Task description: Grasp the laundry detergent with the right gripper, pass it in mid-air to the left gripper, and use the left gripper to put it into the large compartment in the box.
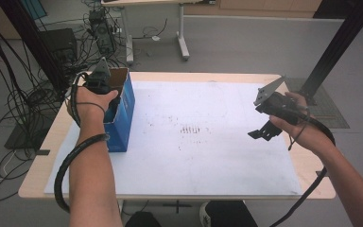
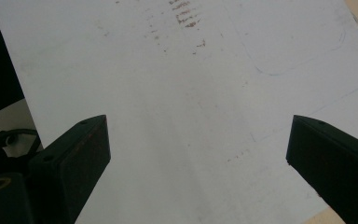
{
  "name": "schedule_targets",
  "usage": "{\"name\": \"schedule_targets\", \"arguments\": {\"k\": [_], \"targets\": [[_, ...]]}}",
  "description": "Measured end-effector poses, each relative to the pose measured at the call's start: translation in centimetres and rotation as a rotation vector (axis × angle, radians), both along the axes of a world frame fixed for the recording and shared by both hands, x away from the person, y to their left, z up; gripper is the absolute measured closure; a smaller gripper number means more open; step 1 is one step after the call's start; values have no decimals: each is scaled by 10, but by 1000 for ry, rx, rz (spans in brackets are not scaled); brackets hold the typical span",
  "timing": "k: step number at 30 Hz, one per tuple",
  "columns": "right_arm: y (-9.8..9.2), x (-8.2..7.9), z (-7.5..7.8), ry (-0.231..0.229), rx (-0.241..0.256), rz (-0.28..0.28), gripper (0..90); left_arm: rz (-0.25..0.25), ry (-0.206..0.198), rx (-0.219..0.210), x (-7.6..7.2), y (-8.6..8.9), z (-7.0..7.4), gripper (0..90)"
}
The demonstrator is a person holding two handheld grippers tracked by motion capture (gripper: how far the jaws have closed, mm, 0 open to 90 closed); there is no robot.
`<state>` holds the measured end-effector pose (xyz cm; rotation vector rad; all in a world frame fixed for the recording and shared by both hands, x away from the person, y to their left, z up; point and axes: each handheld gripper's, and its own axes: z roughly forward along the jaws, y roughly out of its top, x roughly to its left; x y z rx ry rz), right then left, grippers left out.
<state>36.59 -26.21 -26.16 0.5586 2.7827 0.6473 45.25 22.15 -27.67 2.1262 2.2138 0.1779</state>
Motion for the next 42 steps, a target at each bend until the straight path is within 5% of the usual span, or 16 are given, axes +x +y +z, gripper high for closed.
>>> {"name": "schedule_targets", "arguments": {"k": [42], "targets": [[0,5,3,-7,-26,11,63,2,-12,15,0,-3,-1,368]]}}
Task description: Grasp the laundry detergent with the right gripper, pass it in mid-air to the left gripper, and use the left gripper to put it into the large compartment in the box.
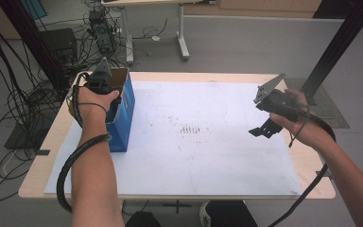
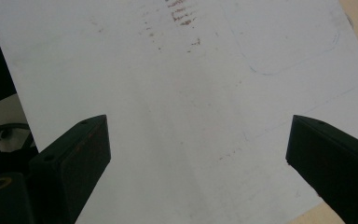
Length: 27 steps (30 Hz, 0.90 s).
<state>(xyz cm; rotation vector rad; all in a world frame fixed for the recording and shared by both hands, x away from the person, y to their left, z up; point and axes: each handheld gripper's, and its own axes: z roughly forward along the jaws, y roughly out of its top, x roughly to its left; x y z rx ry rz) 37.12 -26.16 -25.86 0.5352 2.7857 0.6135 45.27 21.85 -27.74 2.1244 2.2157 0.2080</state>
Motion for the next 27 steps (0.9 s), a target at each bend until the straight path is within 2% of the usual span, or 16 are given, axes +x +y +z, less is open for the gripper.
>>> {"name": "schedule_targets", "arguments": {"k": [27], "targets": [[3,0,-3,6,-3,8,63,0,-1,-2,-1,0,0,368]]}}
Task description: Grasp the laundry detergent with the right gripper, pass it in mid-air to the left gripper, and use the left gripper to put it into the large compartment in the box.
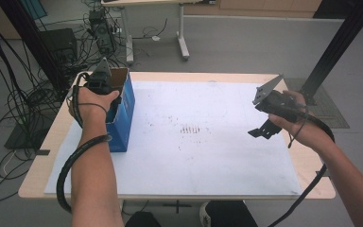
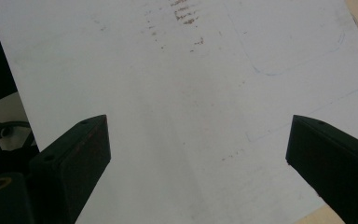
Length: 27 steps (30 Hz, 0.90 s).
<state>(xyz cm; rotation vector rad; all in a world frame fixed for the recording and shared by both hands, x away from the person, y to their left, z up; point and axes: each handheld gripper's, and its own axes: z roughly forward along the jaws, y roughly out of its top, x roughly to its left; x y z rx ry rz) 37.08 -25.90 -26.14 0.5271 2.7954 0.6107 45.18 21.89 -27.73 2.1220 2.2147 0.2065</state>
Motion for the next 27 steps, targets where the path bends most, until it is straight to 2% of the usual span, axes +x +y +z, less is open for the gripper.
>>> {"name": "schedule_targets", "arguments": {"k": [27], "targets": [[1,0,-1,2,5,7,63,-1,-2,5,0,-1,0,367]]}}
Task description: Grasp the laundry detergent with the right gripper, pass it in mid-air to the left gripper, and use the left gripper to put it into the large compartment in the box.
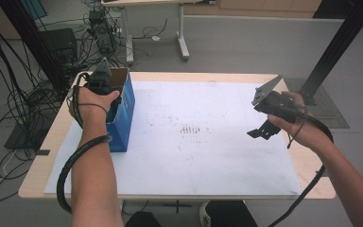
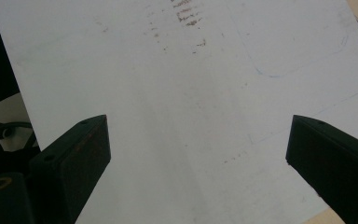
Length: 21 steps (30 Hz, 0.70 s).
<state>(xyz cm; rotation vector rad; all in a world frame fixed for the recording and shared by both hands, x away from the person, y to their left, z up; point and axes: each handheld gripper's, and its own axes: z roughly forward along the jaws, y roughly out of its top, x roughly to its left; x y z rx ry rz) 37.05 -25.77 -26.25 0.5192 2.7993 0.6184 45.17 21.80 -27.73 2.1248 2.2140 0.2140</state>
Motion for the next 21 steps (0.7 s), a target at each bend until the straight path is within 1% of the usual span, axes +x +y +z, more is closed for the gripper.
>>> {"name": "schedule_targets", "arguments": {"k": [21], "targets": [[2,0,0,1,-5,1,63,-6,-5,2,0,0,0,366]]}}
